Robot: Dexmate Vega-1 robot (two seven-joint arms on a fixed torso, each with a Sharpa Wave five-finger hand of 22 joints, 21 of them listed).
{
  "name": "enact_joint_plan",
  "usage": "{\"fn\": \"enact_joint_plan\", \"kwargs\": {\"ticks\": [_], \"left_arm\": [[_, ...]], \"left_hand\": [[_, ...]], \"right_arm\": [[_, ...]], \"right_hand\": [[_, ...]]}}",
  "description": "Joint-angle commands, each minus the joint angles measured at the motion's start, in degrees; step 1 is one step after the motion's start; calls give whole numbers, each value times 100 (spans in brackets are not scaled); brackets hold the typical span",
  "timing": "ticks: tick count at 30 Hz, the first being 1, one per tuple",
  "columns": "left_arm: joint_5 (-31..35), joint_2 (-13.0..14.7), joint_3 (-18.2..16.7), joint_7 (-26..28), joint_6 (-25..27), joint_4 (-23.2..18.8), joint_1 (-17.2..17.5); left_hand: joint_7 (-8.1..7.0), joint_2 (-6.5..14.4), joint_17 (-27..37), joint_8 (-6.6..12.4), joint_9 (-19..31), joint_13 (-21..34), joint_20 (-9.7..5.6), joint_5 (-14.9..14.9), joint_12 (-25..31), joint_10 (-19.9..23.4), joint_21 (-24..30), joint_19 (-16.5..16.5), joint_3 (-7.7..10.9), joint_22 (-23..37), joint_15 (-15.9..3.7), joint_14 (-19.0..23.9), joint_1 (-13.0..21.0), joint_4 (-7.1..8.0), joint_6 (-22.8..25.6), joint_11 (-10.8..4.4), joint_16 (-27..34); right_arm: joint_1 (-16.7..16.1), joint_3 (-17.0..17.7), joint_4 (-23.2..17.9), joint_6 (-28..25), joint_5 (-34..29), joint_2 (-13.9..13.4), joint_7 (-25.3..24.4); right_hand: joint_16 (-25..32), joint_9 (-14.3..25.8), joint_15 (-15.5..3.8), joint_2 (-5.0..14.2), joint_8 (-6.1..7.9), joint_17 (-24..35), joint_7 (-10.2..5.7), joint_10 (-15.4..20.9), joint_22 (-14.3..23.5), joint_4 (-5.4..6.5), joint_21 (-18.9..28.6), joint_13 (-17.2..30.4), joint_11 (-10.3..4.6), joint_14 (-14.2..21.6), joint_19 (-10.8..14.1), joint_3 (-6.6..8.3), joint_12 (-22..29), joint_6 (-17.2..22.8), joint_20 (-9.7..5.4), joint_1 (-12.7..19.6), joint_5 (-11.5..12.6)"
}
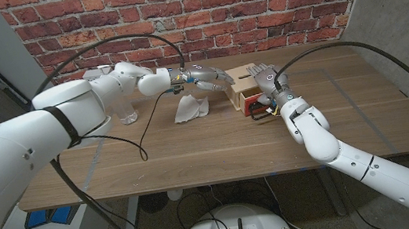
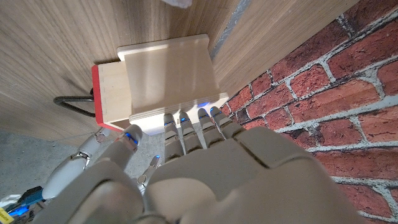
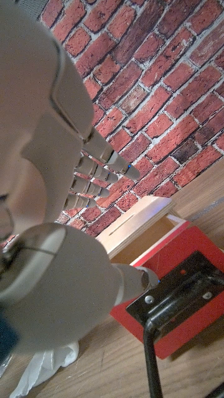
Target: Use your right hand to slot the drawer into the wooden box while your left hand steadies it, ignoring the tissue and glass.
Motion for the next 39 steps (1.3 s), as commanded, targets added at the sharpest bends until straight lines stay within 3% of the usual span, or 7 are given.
{"fn": "enact_joint_plan", "kwargs": {"ticks": [1,39], "left_arm": [[-11,-46,61,24,63,78,-17],[-64,1,-11,71,15,1,7]], "left_hand": [[-5,420,17,4,24,16,-686,-2,34,53,16,25,50,7,-600,62,-4,-24,54,4,-11],[-26,416,19,-53,24,18,-683,-4,-1,36,-3,40,86,8,-593,60,-12,-37,-41,12,-29]], "right_arm": [[185,-94,154,53,161,-31,-109],[787,-477,676,71,447,84,-334]], "right_hand": [[47,17,1,13,45,11,-12,20,17,22,-15,-2,21,60,43,6,9,25,-2,-59,59],[52,16,7,39,49,-32,-32,27,20,27,-141,0,38,70,116,2,-1,89,26,-121,140]]}}
